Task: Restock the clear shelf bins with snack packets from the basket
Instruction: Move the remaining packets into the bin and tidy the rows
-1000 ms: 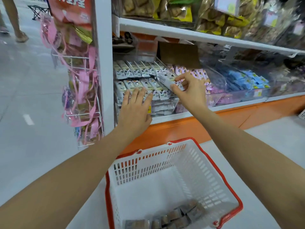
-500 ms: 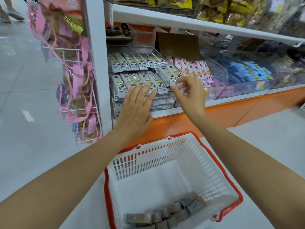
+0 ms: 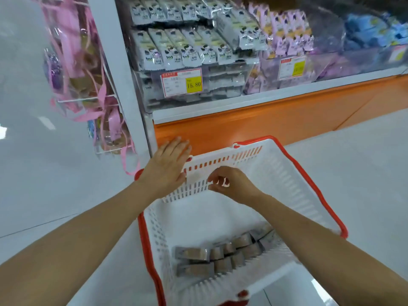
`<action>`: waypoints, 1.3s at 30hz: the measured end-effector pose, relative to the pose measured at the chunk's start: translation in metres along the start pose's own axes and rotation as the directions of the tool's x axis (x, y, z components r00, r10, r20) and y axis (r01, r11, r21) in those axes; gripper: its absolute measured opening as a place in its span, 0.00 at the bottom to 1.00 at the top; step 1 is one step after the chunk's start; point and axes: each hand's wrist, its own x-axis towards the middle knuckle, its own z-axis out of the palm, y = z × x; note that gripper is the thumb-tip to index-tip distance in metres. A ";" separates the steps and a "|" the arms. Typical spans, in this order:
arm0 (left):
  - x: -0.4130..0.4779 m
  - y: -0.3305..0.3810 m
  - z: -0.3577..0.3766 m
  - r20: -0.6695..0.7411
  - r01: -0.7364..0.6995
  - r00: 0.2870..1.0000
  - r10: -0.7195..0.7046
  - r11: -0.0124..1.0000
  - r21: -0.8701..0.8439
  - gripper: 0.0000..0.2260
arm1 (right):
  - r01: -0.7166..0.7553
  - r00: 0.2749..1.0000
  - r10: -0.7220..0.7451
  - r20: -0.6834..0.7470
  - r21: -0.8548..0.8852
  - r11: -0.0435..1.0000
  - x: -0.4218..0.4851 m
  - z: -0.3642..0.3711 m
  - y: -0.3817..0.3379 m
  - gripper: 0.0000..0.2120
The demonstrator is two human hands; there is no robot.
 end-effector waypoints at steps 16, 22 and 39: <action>-0.029 -0.003 0.035 0.018 0.097 0.995 -0.096 0.992 -0.081 0.32 | 0.053 0.649 0.112 0.752 -0.191 0.980 -0.034 0.140 0.019 0.25; -0.028 -0.004 0.037 0.010 0.088 0.996 -0.087 0.992 -0.089 0.32 | -0.020 0.783 0.093 0.616 -0.125 0.992 -0.023 0.125 0.014 0.15; -0.004 0.024 0.014 -0.130 -0.017 0.990 -0.051 0.881 -0.473 0.17 | -0.045 0.960 0.178 -0.217 0.507 0.861 -0.004 0.003 -0.021 0.15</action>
